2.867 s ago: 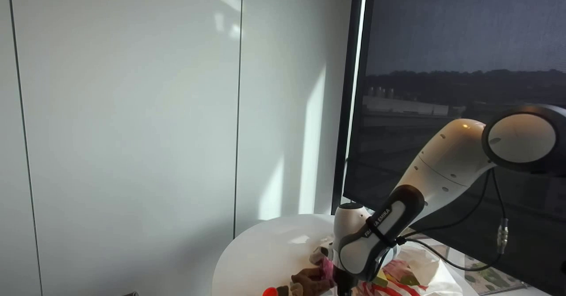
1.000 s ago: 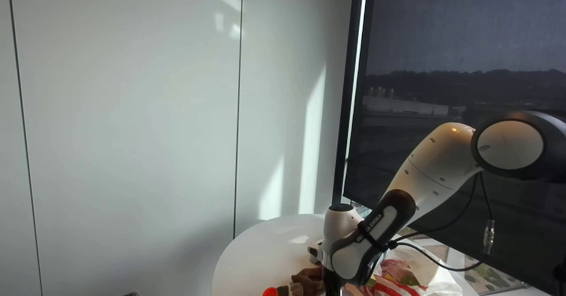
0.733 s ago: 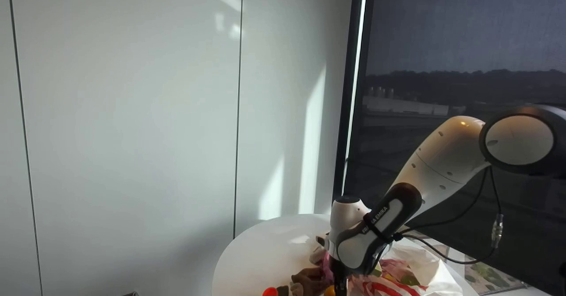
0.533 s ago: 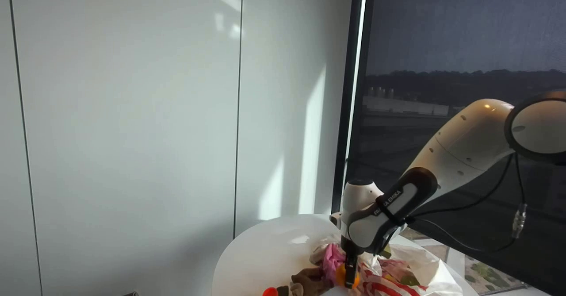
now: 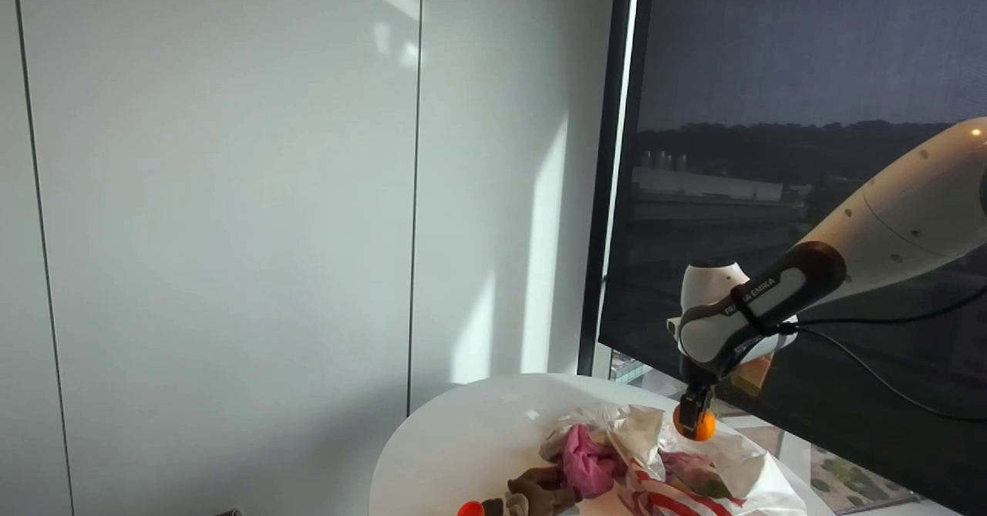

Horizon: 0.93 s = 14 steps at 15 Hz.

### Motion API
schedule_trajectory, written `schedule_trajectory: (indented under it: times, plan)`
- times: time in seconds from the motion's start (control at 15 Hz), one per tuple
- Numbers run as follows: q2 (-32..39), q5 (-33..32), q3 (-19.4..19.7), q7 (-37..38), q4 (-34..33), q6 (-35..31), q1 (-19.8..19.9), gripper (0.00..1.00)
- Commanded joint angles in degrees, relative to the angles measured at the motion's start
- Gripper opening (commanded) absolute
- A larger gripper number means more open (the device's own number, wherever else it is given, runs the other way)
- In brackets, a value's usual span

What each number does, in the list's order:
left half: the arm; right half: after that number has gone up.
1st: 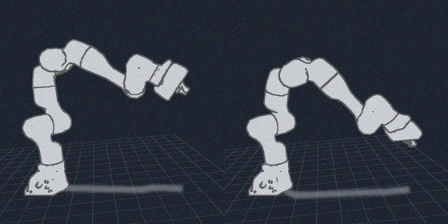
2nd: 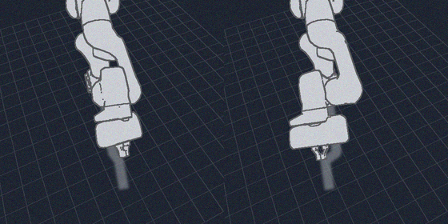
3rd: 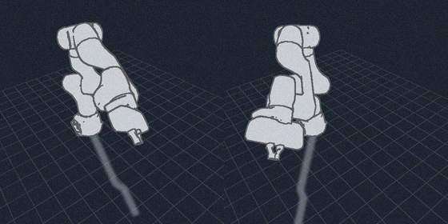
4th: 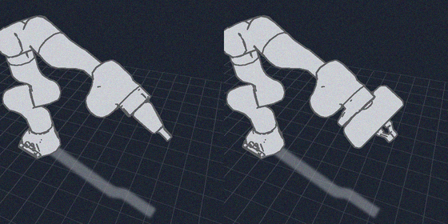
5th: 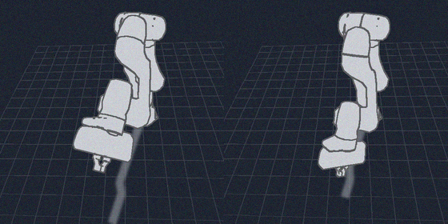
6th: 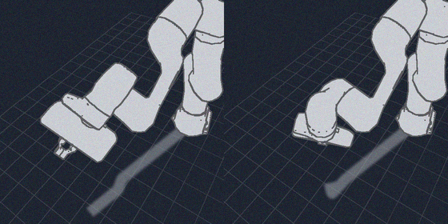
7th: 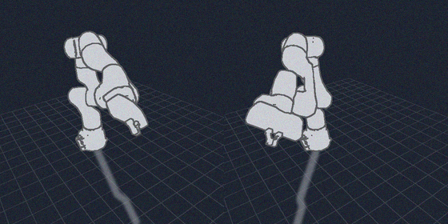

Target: Put the items, which are on the table, inside the plastic

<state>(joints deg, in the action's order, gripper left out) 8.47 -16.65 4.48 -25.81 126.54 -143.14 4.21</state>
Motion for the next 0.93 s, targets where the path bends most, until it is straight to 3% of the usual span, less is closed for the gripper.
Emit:
schedule_trajectory:
  times: [0.0,0.4,0.47,0.67,0.87]
  plan:
    - [4.05,-2.92,1.98,5.09,-1.21,-4.39,1.66,0.59]
    - [13.47,-3.47,2.45,6.71,-4.68,-9.65,1.84,0.59]
    - [14.61,-3.23,2.42,6.55,-5.41,-9.59,1.98,0.96]
    - [16.64,-4.87,3.85,8.92,-7.43,-9.79,1.21,1.0]
    - [12.41,-4.81,3.57,11.57,-5.96,-8.15,-0.18,1.0]
